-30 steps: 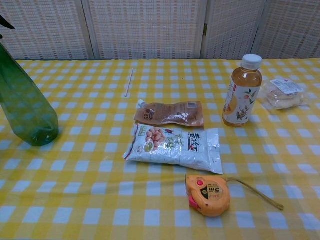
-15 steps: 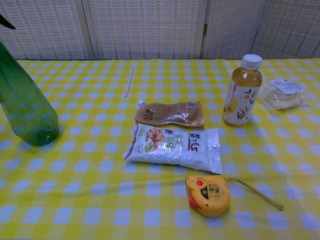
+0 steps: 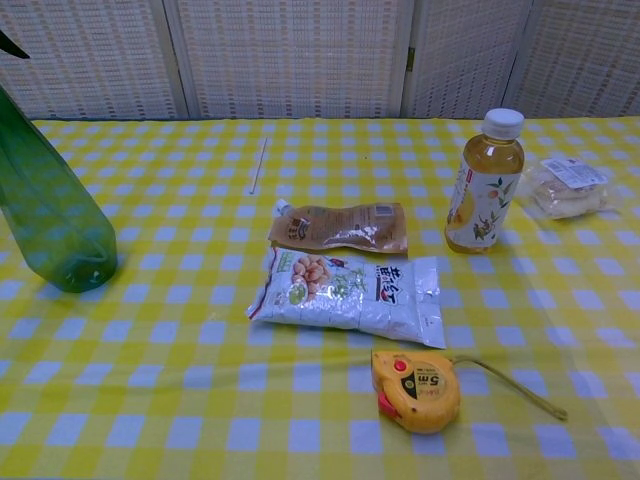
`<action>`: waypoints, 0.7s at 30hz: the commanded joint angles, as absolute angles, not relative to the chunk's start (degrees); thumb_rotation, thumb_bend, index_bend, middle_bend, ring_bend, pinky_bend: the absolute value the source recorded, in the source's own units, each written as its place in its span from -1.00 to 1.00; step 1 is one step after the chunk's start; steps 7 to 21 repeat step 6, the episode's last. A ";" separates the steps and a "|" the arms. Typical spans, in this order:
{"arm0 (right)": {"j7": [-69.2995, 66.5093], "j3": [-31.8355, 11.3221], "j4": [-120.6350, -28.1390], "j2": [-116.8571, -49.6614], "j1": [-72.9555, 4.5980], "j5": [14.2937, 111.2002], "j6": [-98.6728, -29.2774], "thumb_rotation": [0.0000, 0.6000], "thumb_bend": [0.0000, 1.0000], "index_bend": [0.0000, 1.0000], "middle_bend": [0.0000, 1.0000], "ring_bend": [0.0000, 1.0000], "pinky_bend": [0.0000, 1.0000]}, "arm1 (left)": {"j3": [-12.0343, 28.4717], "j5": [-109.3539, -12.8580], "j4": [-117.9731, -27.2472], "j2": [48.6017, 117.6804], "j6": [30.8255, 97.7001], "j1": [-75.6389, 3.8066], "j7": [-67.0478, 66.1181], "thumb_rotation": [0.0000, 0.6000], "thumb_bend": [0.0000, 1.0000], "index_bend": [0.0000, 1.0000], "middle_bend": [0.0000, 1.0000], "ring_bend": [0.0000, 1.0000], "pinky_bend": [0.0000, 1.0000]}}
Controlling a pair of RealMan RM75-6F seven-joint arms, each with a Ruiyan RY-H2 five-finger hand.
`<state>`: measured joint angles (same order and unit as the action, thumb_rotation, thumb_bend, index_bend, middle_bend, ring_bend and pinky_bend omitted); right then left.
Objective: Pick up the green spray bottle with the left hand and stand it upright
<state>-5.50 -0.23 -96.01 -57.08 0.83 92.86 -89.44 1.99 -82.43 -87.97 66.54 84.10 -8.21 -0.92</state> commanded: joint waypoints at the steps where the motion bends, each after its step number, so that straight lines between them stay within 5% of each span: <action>1: -4.96 -0.15 -96.06 -57.32 0.49 92.76 -88.84 1.00 -0.46 -1.00 -1.00 -1.00 -1.00 | -0.28 -83.58 -91.15 67.01 84.88 -6.71 -7.74 1.00 -0.81 -0.89 -1.00 -1.00 -1.00; 21: -4.79 -0.06 -96.03 -57.49 0.23 93.04 -88.61 1.00 -0.46 -1.00 -1.00 -1.00 -1.00 | -0.05 -84.76 -90.83 67.68 86.76 -5.92 -8.75 1.00 -0.81 -0.92 -1.00 -1.00 -1.00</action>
